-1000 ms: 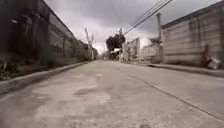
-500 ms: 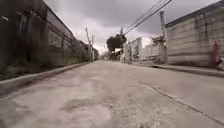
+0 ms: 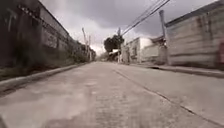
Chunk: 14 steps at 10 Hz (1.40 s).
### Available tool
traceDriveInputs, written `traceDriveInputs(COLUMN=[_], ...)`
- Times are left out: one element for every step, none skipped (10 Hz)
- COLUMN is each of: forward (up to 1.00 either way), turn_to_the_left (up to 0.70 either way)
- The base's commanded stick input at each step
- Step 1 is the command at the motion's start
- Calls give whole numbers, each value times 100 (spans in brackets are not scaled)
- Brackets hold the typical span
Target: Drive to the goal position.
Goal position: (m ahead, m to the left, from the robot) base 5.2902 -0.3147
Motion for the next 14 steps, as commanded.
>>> traceDriveInputs(forward=[100,100,100,100,100,100,100,100,100,100,100,100,100,100], turn_to_the_left=[0,0,0,0,0,0,0,0,0,0,0,0,0,0])
